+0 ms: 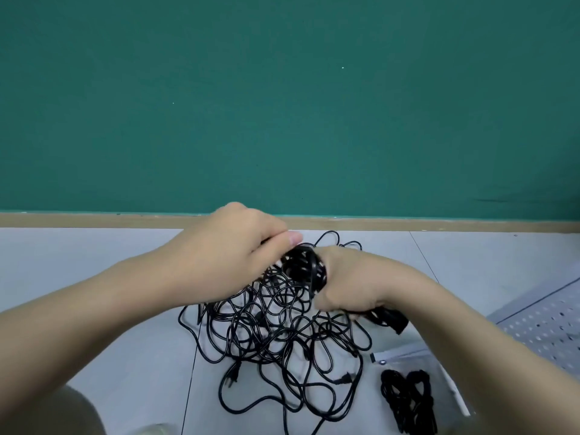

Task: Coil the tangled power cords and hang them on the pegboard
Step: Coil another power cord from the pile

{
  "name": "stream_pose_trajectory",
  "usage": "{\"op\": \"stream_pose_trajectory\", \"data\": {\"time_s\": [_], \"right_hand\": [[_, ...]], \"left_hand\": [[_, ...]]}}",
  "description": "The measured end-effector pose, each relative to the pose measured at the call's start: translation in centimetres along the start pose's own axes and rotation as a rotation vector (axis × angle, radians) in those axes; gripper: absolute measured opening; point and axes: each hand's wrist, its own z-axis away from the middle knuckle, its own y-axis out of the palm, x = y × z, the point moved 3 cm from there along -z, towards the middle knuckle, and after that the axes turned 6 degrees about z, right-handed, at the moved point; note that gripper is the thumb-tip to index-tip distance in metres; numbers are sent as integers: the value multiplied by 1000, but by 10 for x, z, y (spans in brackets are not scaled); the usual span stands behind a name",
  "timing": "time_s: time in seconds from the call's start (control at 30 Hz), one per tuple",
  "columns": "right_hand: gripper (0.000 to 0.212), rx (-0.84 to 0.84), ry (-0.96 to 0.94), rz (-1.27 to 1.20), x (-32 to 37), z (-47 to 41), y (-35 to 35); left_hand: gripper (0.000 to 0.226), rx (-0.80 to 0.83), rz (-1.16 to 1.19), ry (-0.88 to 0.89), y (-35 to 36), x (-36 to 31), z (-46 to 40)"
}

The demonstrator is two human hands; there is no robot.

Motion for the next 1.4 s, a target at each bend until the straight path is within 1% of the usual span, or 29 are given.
{"op": "stream_pose_trajectory", "data": {"time_s": [0.1, 0.17, 0.27, 0.33, 0.4, 0.47, 0.5, 0.6, 0.67, 0.73, 0.8, 0.87, 0.93, 1.0, 1.1, 1.2, 1.23, 1.27, 1.3, 1.33, 1.37, 1.4], "right_hand": [[26, -109, -16, -84, -5, 2, -6], [25, -164, -3, -135, -9, 1, -7], [24, -200, 9, -258, -12, 0, -7], [21, -175, -13, -410, -9, 3, -4], [29, -125, -55, -589, -2, 7, -2], [40, -95, -119, -682, 4, 11, -4], [40, -90, -150, -702, 7, 12, -5], [28, -70, -189, -793, 12, 14, -7], [29, -50, -188, -866, 12, 14, -7], [24, -29, -195, -942, 13, 15, -8], [21, -16, -221, -1048, 15, 16, -13], [21, 5, -264, -1190, 15, 21, -20], [25, 47, -312, -1317, 14, 27, -27], [24, 87, -362, -1337, 16, 34, -29], [19, 143, -413, -1332, 18, 38, -27], [18, 239, -465, -1376, 22, 39, -23], [25, 282, -475, -1392, 22, 39, -21], [31, 323, -479, -1397, 23, 39, -19], [32, 345, -475, -1393, 23, 39, -18], [27, 349, -464, -1384, 24, 39, -17], [20, 349, -453, -1370, 24, 40, -17], [14, 353, -441, -1346, 24, 40, -17]], "left_hand": [[54, -12, 72, -12, 6, -8, 2], [46, -3, 130, -27, 10, -11, 4], [42, 21, 186, -17, 16, -15, 7], [39, 27, 222, -10, 20, -18, 8], [36, 18, 256, 10, 21, -21, 9], [35, 15, 275, 29, 23, -23, 10], [34, 17, 285, 34, 23, -25, 11], [34, 18, 301, 46, 25, -30, 13], [34, 5, 293, 52, 24, -29, 12], [34, -23, 288, 59, 19, -25, 9], [38, -43, 351, 55, 16, -19, 6], [43, -43, 439, 28, 14, -12, 4], [48, -42, 470, 3, 15, -5, 2], [48, -16, 487, 2, 15, -2, 2], [42, -2, 533, -1, 12, 1, 3], [37, 24, 648, -15, 5, 2, 1], [42, 48, 679, -21, 4, 1, 0], [51, 72, 703, -31, 3, 2, 0], [61, 89, 727, -55, 3, 2, 0], [68, 104, 751, -89, 4, 2, 0], [69, 120, 773, -114, 5, 1, 0], [63, 133, 788, -114, 6, -1, 0]]}}
